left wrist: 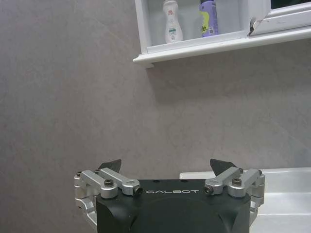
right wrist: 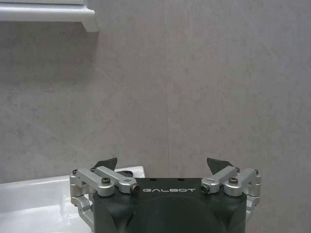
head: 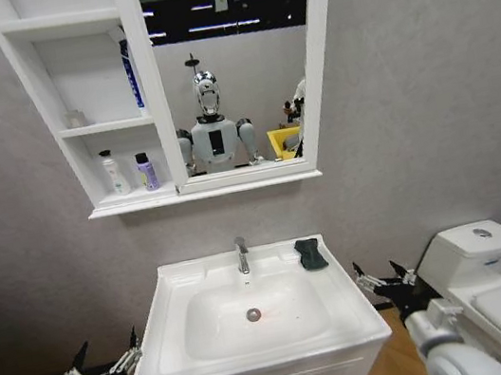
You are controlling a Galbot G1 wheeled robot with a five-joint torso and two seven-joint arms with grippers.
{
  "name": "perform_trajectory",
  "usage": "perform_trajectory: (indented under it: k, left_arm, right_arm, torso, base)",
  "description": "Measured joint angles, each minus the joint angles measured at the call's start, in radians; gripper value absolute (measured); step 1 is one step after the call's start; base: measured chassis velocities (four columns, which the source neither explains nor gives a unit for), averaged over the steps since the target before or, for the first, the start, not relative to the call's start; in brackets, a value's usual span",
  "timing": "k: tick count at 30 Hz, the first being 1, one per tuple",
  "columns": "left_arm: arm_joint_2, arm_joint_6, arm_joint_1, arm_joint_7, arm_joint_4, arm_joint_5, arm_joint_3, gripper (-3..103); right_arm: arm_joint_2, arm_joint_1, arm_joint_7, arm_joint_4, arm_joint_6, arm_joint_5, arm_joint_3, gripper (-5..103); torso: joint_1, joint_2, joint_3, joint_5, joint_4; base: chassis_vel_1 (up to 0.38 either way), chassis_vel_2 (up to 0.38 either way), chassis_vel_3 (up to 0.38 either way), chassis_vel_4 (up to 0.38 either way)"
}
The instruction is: Move facial cleanser and shampoo from washbasin to cabinet, then wipe washbasin with towel.
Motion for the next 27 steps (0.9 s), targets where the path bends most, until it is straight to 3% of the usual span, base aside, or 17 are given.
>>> perform_trajectory:
  k: [5,10,14,27]
  left_arm:
    - [0.0,0.0,0.0,0.0,0.0,0.0,0.0,100]
    - [0.0,0.0,0.0,0.0,0.0,0.0,0.0,100]
    - [0.0,0.0,0.0,0.0,0.0,0.0,0.0,100]
    - [0.0,0.0,0.0,0.0,0.0,0.0,0.0,100]
  right_arm:
    - [-0.103,0.119,0.001,-0.103,-0.026,0.042,-0.054,100]
    - [-0.146,0.141,-0.041,-0.138,-0.055,0.036,-0.053,100]
    - [-0.167,0.131,-0.077,-0.146,-0.063,0.031,-0.04,100]
    - [-0.182,0.108,-0.091,-0.149,-0.059,0.023,-0.033,100]
  torso:
    - [0.0,0.0,0.0,-0.0006,-0.0004]
    - [0.0,0.0,0.0,-0.0005,-0.0007]
    - [0.0,0.0,0.0,-0.0006,-0.0007]
    - [0.0,0.0,0.0,-0.0006,-0.0003]
  base:
    - [0.0,0.0,0.0,0.0]
    - [0.0,0.0,0.0,0.0]
    - [0.0,0.0,0.0,0.0]
    - [-0.023,0.027,0.027,-0.021]
